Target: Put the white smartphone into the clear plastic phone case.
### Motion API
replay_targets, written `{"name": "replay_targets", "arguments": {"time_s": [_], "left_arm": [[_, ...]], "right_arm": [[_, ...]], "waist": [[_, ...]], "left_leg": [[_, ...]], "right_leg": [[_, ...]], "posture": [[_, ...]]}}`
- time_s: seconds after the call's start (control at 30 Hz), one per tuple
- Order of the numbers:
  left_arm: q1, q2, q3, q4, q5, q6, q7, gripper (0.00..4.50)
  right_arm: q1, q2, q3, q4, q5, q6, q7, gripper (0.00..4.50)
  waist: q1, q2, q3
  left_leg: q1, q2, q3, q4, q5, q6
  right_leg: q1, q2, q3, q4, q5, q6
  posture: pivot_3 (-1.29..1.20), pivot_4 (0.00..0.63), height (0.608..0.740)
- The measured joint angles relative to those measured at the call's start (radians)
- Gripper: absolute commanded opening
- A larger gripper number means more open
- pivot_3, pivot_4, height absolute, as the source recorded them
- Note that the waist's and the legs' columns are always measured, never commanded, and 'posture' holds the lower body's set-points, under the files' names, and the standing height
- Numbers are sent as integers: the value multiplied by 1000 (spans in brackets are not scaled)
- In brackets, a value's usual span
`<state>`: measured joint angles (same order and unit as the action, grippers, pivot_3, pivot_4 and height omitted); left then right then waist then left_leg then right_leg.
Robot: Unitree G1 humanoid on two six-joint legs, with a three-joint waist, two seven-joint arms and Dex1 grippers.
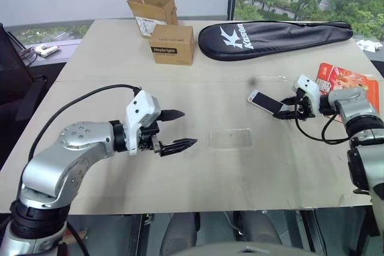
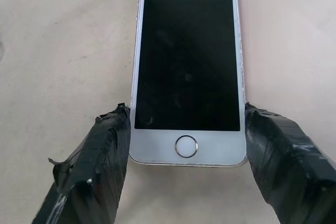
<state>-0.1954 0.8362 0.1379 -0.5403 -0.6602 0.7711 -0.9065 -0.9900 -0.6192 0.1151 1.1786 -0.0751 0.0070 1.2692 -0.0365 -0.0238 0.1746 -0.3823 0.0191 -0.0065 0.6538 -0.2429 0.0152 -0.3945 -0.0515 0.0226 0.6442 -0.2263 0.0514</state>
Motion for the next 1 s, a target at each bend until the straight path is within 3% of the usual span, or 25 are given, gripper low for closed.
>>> {"name": "replay_targets", "arguments": {"time_s": [0.23, 0.33, 0.47, 0.67, 1.0], "left_arm": [[-46, -3, -22, 96, 37, -65, -11, 4500], [-142, -21, -70, 205, 81, -127, -44, 4500], [-221, -43, -118, 311, 94, -173, -123, 3201], [-359, -133, -232, 486, 158, -266, -238, 32], [-471, -273, -391, 663, 305, -419, -357, 32]], "right_arm": [[86, -13, -6, -175, 42, -52, 160, 2837], [124, -33, 8, -355, 57, -12, 209, 2837], [185, -68, 27, -606, 98, 84, 229, 2837], [280, -160, 92, -951, 127, 229, 239, 2837], [323, -214, 204, -1149, 123, 382, 240, 2837]], "waist": [[-2, 4, 3], [-1, 5, 3], [1, 5, 3], [22, 5, 3], [22, 5, 3]], "left_leg": [[-5, 0, 0, -2, 0, 0], [-9, 1, 0, -2, 0, 0], [-17, 0, 0, -1, 0, 0], [-18, 0, -2, -1, 0, 0], [-19, 0, -1, 1, 0, 0]], "right_leg": [[-7, 0, 0, 0, 1, 3], [-11, 1, -1, 1, 1, 3], [-18, 1, 0, 2, 2, 3], [-19, 1, -3, 2, 1, 3], [-19, 1, -2, 2, 1, 3]], "posture": [[0, 150, 740], [0, 150, 740], [0, 150, 740], [0, 150, 740], [0, 150, 740]]}}
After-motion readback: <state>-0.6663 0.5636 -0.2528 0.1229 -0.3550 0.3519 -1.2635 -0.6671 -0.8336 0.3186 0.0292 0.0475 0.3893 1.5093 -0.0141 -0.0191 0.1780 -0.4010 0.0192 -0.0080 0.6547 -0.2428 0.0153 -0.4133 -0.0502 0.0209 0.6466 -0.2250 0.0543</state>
